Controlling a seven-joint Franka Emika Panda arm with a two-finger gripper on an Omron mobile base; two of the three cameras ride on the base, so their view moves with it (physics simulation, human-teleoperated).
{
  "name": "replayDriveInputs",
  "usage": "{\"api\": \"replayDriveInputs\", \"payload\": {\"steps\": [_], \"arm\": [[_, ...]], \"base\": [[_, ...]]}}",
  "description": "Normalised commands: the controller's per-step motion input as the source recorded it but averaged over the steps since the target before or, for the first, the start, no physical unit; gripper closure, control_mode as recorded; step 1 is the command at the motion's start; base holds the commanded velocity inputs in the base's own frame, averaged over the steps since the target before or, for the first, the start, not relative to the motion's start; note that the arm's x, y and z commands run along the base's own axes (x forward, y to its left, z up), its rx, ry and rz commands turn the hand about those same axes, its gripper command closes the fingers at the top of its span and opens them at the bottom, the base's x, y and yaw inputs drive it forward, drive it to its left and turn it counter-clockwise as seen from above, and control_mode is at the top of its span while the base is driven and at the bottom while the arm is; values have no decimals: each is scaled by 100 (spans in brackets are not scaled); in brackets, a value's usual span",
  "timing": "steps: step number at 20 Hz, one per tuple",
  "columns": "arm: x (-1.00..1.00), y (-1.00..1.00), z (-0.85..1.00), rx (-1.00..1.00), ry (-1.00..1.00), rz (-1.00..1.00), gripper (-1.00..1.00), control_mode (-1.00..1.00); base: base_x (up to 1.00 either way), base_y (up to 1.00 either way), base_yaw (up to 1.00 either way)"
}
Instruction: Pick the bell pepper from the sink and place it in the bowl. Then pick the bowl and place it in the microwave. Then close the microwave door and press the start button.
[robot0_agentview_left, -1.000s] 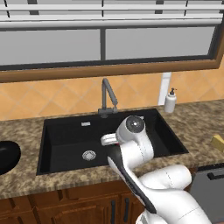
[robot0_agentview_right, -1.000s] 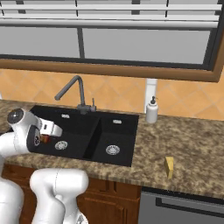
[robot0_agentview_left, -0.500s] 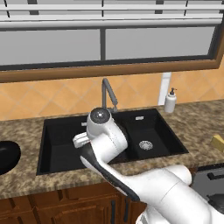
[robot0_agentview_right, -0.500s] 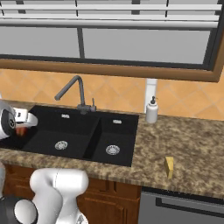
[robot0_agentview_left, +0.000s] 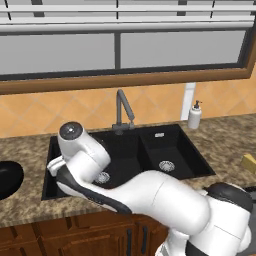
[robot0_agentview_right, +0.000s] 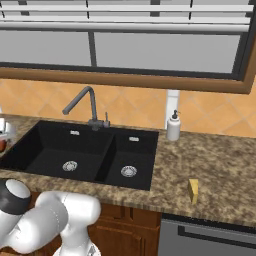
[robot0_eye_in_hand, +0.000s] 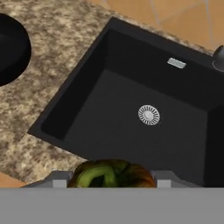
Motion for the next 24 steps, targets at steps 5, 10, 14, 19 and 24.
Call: {"api": "replayDriveInputs", "payload": {"steps": [5, 10, 14, 19, 24], "arm": [[0, 100, 0, -6, 3, 10, 100, -100], [3, 100, -9, 0, 0, 10, 100, -100], [16, 96, -19, 0, 0, 14, 100, -100], [38, 95, -9, 0, 0, 8, 100, -100], [48, 91, -2, 0, 0, 2, 100, -100]], "base": [[0, 0, 0], [0, 0, 0], [0, 0, 0], [0, 0, 0], [0, 0, 0]]}}
